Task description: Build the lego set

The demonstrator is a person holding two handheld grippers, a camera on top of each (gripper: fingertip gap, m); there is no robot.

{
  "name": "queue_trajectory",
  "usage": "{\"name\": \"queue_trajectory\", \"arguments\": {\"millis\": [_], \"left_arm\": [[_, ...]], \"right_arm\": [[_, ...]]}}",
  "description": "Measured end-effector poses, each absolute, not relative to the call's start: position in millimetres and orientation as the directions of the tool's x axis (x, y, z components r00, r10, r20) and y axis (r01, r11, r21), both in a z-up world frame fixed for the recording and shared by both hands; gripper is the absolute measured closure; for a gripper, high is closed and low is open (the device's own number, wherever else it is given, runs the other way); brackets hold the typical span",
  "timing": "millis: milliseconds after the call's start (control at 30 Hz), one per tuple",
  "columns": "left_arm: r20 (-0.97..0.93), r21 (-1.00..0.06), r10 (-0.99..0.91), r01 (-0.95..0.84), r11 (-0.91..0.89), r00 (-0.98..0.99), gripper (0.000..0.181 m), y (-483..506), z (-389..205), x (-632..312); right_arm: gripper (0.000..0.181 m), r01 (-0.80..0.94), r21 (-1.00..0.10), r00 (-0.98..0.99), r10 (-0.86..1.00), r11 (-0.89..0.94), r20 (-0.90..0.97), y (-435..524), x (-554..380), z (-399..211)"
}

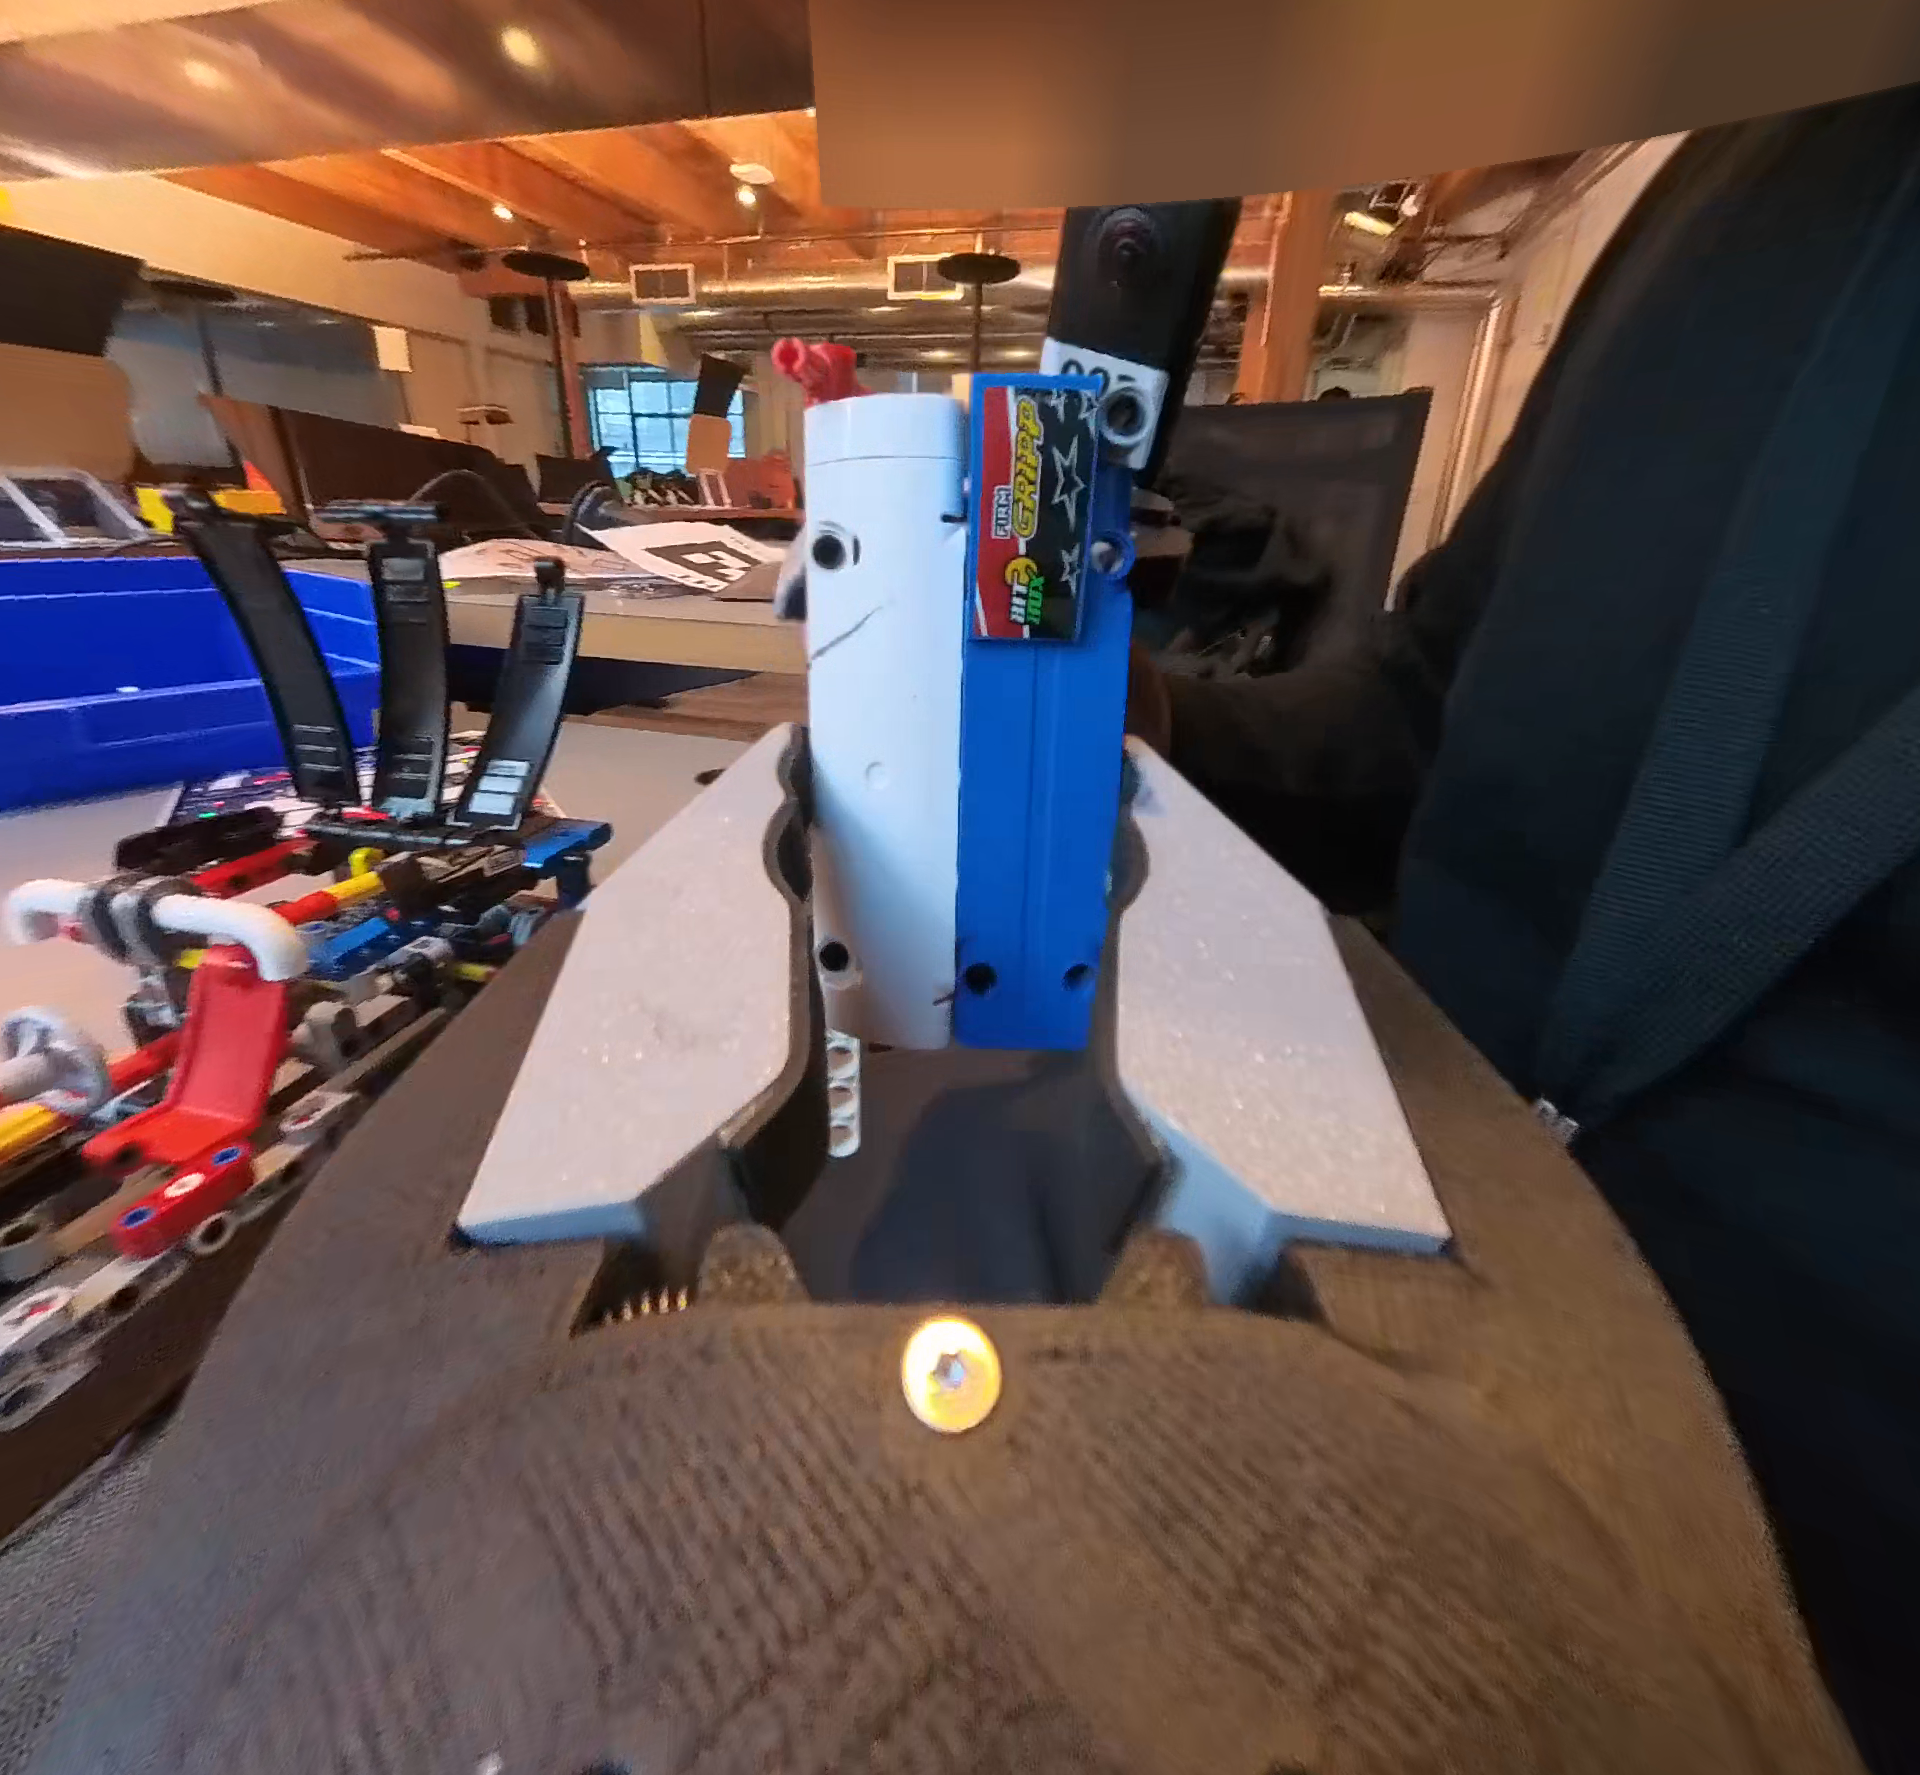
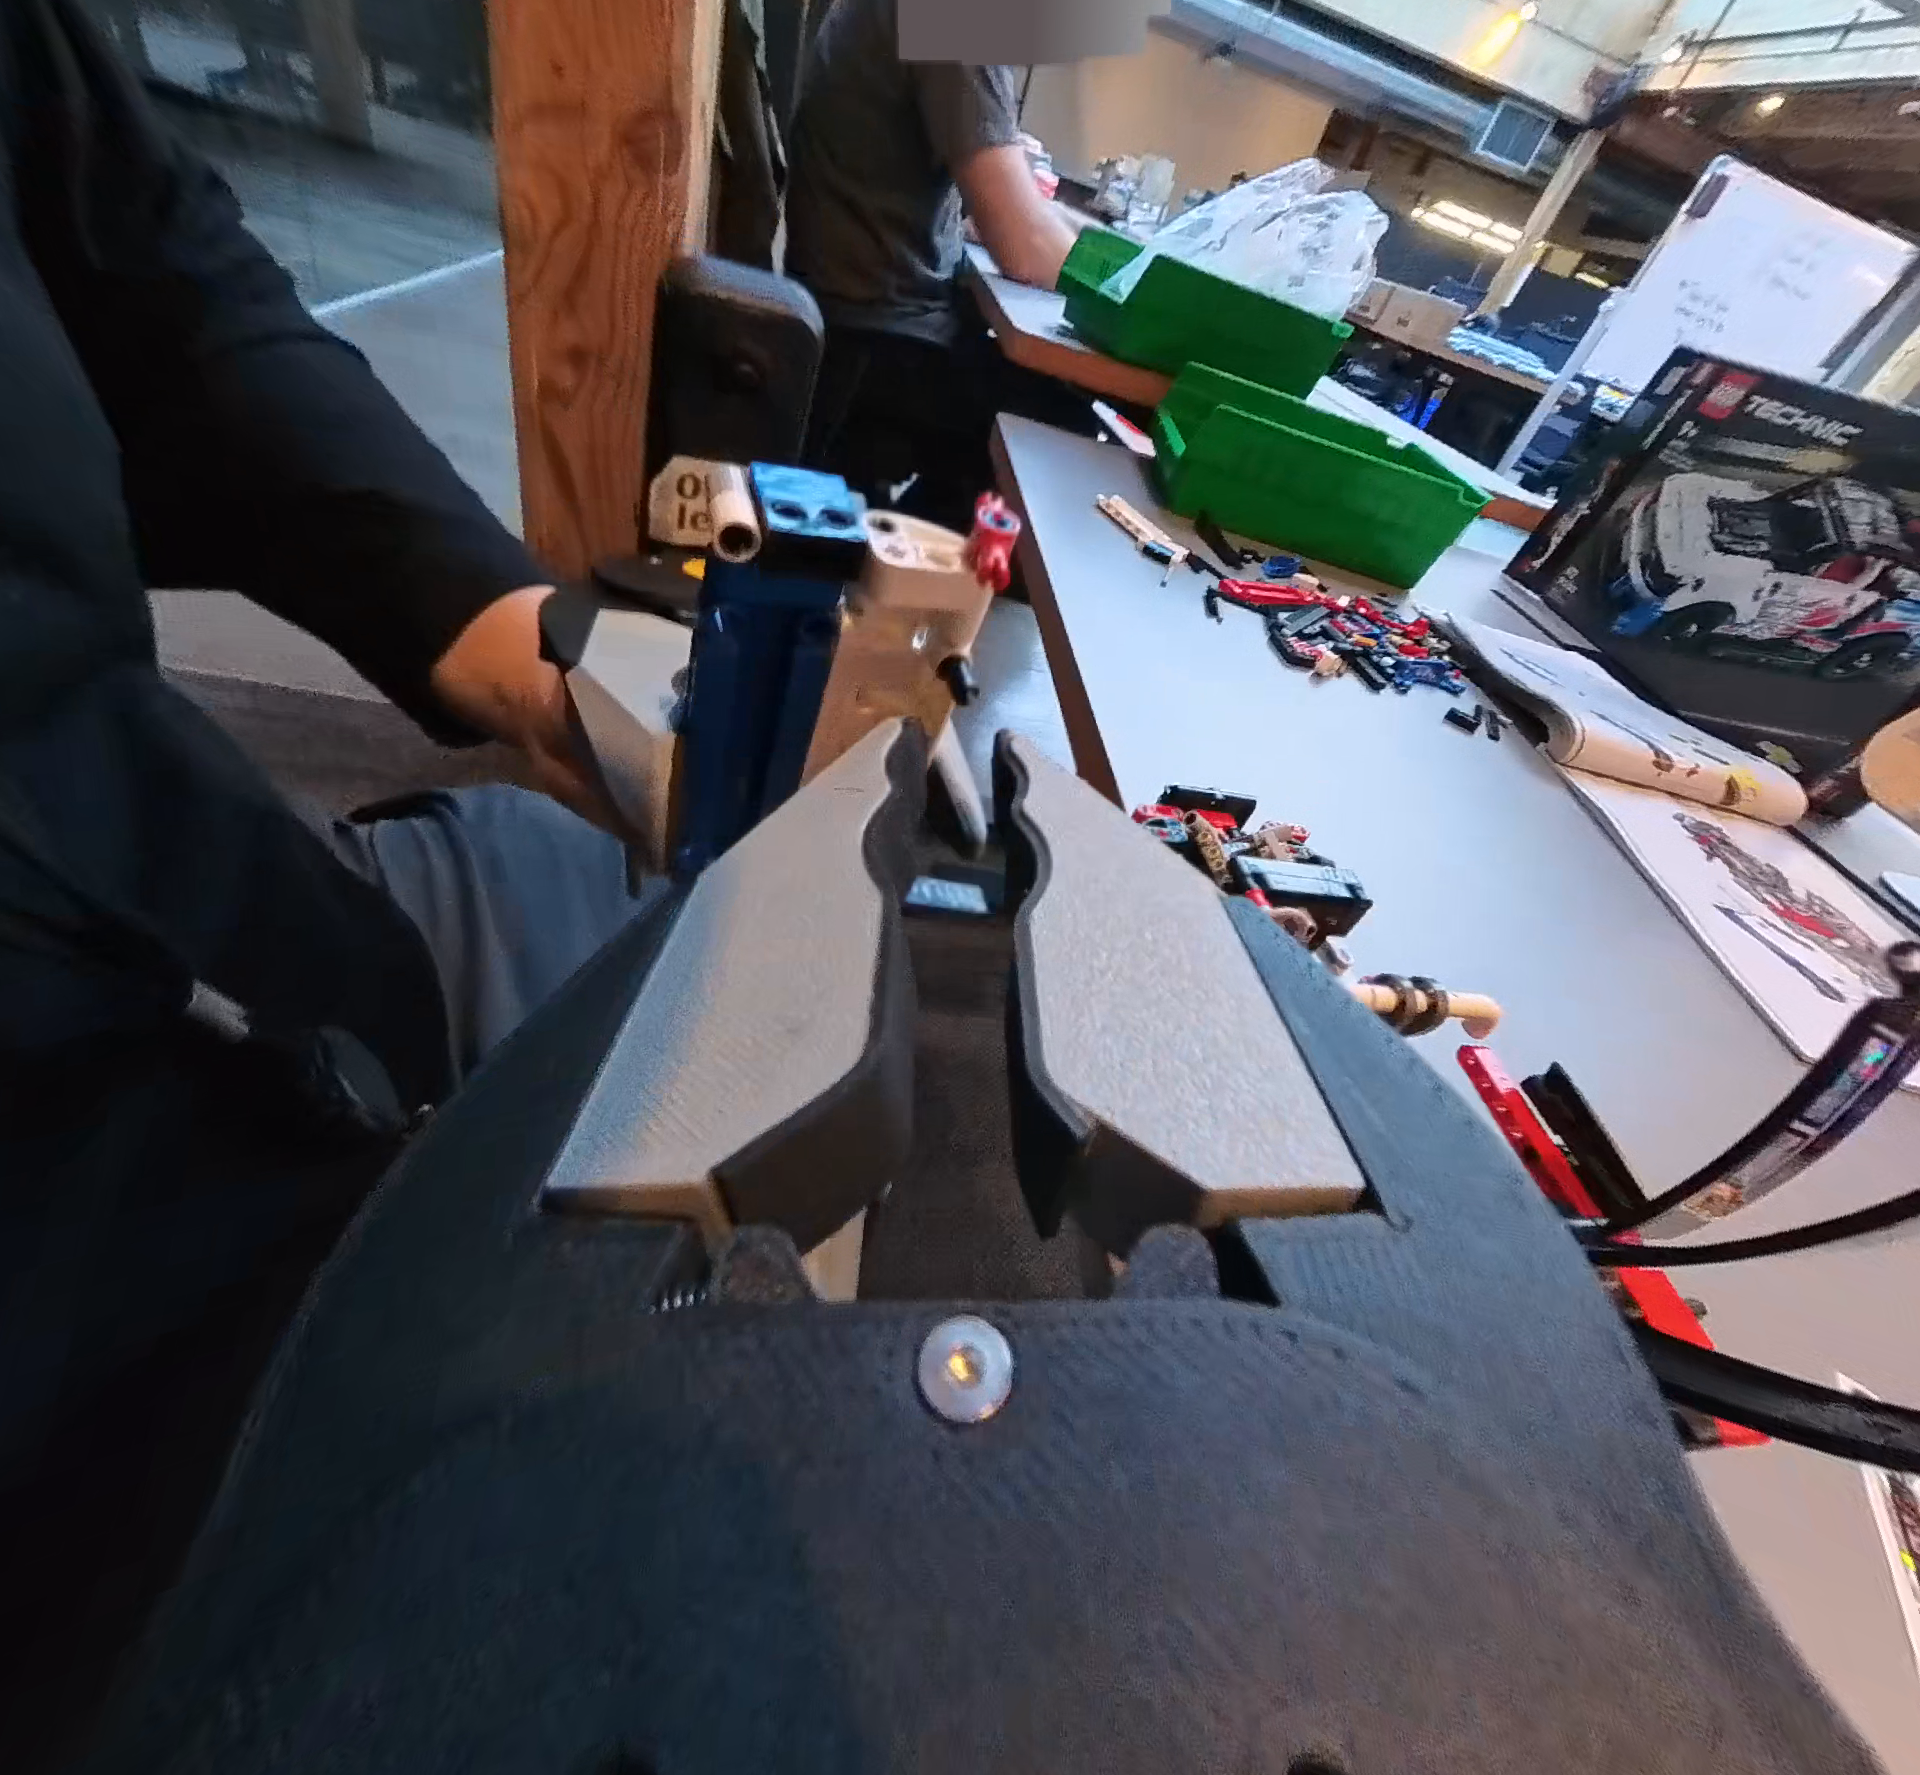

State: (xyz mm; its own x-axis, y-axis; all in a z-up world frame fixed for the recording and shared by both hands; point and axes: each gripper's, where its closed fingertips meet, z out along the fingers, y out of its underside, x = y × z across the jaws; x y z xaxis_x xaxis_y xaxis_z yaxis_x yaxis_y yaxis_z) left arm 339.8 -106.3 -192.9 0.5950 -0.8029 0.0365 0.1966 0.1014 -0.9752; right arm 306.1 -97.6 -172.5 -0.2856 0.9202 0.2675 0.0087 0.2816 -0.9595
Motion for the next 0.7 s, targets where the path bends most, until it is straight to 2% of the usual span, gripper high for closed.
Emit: {"name": "queue_trajectory", "arguments": {"millis": [167, 700], "left_arm": [[0.076, -0.966, -0.835, 0.248, 0.074, 0.545, 0.127, -107, -191, 350], [0.252, -0.916, -0.896, 0.389, -0.099, 0.366, 0.127, -117, -186, 357]], "right_arm": [[0.174, -0.026, -0.969, -0.285, 0.928, 0.244, 0.241, -98, 314, -165], [0.180, -0.023, -0.946, -0.317, 0.895, 0.324, 0.315, -100, 323, -162]]}}
